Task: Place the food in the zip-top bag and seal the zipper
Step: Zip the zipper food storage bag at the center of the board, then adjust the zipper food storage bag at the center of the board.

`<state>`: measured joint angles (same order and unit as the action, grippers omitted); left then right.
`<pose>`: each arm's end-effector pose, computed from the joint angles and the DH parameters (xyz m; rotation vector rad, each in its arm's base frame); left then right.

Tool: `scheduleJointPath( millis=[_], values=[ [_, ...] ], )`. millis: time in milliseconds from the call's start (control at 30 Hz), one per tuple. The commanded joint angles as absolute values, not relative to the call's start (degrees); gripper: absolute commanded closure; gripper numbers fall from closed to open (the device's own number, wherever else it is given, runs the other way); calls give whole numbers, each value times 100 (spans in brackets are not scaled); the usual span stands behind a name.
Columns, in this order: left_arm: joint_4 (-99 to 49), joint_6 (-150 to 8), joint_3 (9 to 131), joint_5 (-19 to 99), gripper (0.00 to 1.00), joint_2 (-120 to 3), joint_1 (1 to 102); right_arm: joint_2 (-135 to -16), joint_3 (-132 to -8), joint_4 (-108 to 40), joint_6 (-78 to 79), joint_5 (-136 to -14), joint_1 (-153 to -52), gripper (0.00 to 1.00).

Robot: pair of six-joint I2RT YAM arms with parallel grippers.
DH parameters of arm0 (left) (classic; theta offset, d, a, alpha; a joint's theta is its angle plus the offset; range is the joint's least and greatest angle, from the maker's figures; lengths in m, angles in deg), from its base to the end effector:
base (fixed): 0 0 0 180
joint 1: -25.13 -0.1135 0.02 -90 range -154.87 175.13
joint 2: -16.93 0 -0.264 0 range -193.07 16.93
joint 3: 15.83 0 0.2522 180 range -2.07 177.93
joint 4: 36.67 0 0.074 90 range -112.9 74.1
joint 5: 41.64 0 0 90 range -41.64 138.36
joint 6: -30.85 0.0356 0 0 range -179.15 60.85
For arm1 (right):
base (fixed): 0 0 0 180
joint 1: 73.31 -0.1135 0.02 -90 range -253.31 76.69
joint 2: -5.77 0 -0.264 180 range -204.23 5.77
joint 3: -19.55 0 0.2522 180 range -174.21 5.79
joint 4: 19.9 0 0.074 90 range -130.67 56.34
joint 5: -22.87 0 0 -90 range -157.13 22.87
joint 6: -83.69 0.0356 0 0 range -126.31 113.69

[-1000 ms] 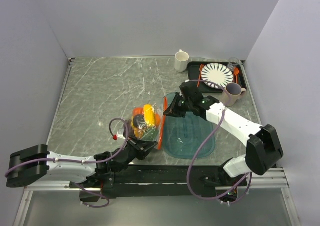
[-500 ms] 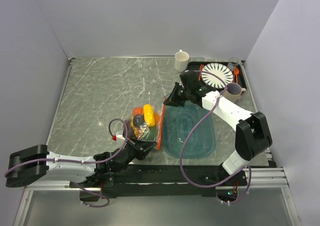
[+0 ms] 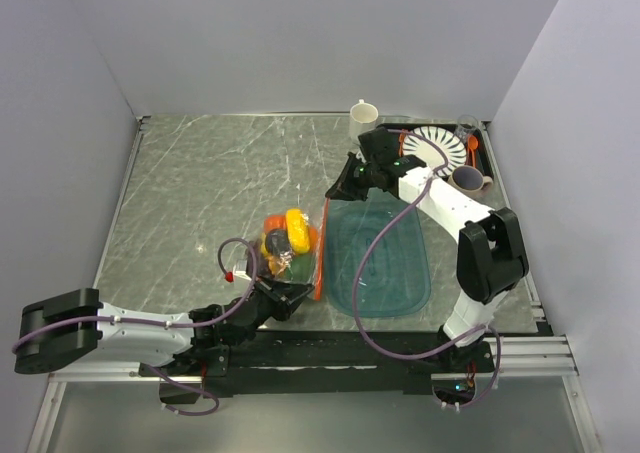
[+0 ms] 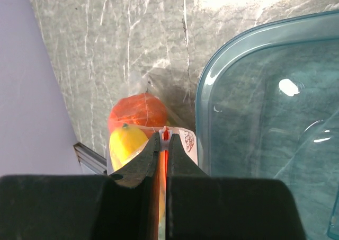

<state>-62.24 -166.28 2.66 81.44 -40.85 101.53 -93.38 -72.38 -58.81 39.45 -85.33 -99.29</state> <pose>0.0601 -0.1658 0.1525 -1.0293 1.8964 -1.6684 0.3429 0.1795 0.2647 0.2752 2.5331 0.9300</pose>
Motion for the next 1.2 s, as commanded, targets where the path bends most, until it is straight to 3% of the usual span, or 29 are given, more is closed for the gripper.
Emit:
scheduleJointPath(
  millis=[0,67,167,400,533,567,600,967,1167],
  values=[
    [-6247,-16445,249,7692,99,-4055,10291,-9189,-7473,-5054,3755,-8093,-9686,92],
    [-6123,-16366,337,7701,93,-3967,10291,-9091,-7341,-4993,3659,-8146,-9678,77],
    [-6070,-16111,434,7736,73,-3836,10300,-8881,-7226,-5018,3509,-8164,-9678,58],
    [-5070,-15102,1101,7842,30,-3317,10291,-7995,-6972,-5476,3491,-7514,-9677,43],
    [-4427,-14766,1523,7886,19,-3080,10291,-7624,-6848,-5694,3439,-7215,-9678,32],
    [-4330,-14661,1550,7877,7,-3018,10300,-7536,-6848,-5765,3404,-7049,-9669,30],
    [-4242,-14634,1577,7886,4,-2983,10291,-7492,-6865,-5940,3395,-6926,-9669,28],
    [-2696,-14371,2245,8088,1,-2719,10291,-7341,-6347,-6521,3289,-6090,-9669,26],
    [-1887,-14265,2447,8465,1,-2219,10300,-7860,-6268,-6540,3219,-6388,-9713,27]
  ],
)
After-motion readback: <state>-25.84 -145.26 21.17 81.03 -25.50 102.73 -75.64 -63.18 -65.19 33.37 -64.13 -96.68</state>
